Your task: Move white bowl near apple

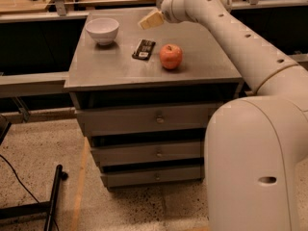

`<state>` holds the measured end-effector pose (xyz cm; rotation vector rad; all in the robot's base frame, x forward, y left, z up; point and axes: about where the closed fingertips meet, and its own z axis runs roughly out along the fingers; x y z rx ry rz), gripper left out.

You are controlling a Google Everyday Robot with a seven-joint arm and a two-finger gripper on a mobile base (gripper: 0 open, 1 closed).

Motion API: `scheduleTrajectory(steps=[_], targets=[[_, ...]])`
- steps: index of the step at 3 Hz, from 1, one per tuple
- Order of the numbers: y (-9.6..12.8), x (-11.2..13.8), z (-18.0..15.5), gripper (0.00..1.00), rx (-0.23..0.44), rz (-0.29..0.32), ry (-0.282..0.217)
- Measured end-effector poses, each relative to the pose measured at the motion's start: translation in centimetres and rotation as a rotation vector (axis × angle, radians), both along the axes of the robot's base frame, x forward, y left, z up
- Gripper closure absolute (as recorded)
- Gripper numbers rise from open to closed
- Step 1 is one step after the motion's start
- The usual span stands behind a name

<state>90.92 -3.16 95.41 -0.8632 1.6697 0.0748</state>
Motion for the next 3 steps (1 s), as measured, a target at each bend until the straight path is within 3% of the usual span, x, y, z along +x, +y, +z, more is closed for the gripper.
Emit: scheduleTrajectory(steps=[1,2,3], targets=[[0.0,0.0,0.0,0.00,0.000,0.000,0.000],[1.4,1.1,-0.5,0.00,0.038,0.035,-0.023],[4.0,2.1,-1.2,0.00,0.091,0.116,-0.058]])
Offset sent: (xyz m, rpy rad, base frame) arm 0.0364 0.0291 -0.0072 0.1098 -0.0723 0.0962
